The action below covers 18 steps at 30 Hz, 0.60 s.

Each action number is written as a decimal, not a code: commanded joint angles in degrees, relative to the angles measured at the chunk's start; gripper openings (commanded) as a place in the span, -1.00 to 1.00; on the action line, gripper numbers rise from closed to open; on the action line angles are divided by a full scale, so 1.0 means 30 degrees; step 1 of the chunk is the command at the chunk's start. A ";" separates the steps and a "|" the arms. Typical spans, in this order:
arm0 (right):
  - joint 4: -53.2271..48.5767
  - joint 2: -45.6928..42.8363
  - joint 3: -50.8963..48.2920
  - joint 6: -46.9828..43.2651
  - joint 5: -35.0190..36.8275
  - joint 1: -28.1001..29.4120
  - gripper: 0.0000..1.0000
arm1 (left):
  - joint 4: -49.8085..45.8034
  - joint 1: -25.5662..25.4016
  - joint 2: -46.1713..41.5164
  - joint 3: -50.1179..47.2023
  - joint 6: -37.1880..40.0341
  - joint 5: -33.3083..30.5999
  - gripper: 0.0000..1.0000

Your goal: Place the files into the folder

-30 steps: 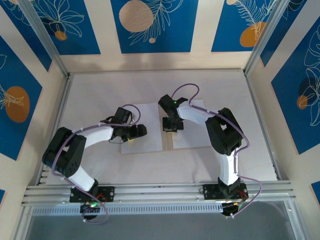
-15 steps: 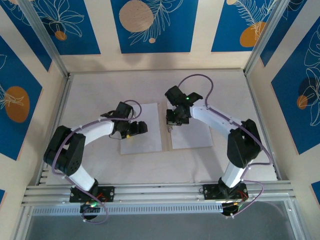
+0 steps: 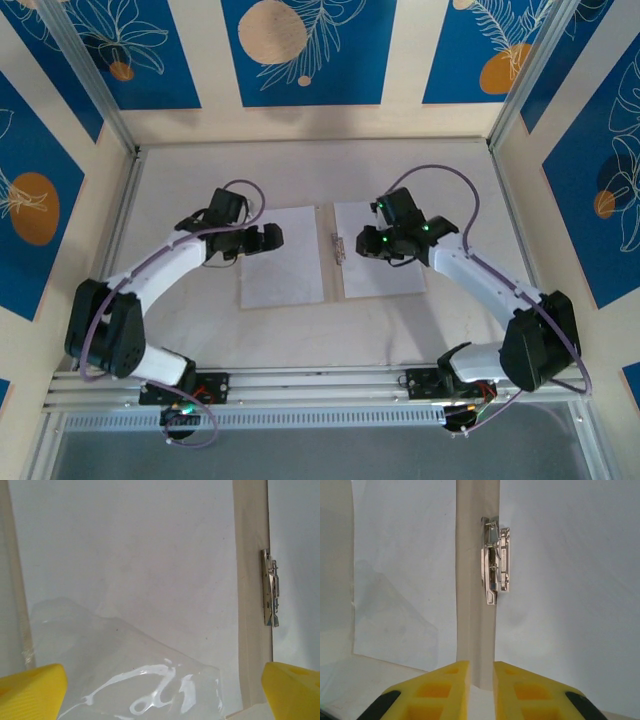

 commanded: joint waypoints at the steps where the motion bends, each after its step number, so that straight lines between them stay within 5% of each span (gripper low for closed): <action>1: 0.2458 -0.1119 -0.1837 -0.0559 -0.1263 -0.0826 -0.57 | -0.0466 0.0126 -0.1289 -0.1664 -0.0772 -0.0723 1.00; 13: 0.5347 -0.2239 -0.5686 -0.0812 -0.3281 -0.3562 -0.41 | -0.0819 0.0126 -0.5423 -0.7332 -0.3070 -0.2768 0.99; 18: 0.5671 -0.2013 -0.6093 -0.0695 -0.3526 -0.3785 -0.41 | -0.0112 0.0134 -0.5334 -0.8288 -0.3680 -0.0944 0.72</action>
